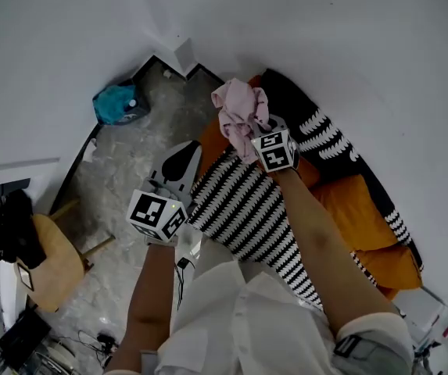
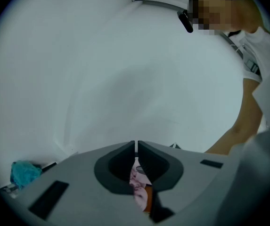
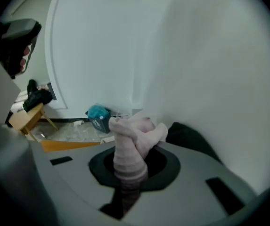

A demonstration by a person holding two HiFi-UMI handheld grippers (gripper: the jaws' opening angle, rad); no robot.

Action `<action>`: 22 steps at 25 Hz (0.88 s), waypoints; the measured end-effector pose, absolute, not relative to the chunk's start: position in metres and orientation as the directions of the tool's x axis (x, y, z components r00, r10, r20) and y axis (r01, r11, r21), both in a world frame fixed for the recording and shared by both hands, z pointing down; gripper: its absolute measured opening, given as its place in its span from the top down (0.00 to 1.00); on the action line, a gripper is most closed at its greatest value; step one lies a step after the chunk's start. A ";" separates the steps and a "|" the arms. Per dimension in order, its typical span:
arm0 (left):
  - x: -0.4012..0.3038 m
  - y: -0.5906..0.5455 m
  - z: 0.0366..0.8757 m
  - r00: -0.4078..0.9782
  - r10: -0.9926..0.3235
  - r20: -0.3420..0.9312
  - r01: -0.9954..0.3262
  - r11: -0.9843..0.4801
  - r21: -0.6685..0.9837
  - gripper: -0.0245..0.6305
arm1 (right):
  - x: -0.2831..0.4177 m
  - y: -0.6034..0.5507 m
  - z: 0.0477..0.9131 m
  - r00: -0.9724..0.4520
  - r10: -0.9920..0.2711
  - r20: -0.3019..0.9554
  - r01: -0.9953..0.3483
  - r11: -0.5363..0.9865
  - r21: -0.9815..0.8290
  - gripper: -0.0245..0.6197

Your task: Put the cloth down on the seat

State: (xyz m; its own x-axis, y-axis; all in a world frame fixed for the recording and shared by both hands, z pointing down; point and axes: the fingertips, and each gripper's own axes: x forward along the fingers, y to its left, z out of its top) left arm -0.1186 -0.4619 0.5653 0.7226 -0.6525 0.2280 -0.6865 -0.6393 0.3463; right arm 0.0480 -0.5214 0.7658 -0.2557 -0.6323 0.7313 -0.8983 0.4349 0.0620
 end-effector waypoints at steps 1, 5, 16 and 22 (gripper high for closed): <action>-0.122 -0.463 0.574 0.716 -0.657 0.238 -0.694 -0.627 0.354 0.91 | 0.039 -0.520 0.774 -0.278 -0.611 0.741 -0.895 0.444 0.031 0.89; -0.131 -0.463 0.594 0.698 -0.666 0.264 -0.709 -0.591 0.385 0.91 | 0.010 -0.511 0.793 -0.335 -0.539 0.773 -0.865 0.500 -0.026 0.86; -0.111 -0.460 0.581 0.731 -0.638 0.243 -0.676 -0.628 0.386 0.91 | 0.010 -0.487 0.768 -0.363 -0.542 0.758 -0.852 0.522 -0.035 0.74; -0.104 -0.451 0.559 0.747 -0.629 0.217 -0.659 -0.653 0.374 0.91 | 0.008 -0.470 0.725 -0.380 -0.589 0.713 -0.861 0.507 -0.041 0.76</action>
State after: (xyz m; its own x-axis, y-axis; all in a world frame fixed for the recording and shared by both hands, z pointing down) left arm -0.1039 -0.4515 0.5590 0.7467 -0.6286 0.2173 -0.6586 -0.6531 0.3739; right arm 0.0083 -0.4705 0.7245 -0.3803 -0.5886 0.7134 -0.8610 0.5070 -0.0407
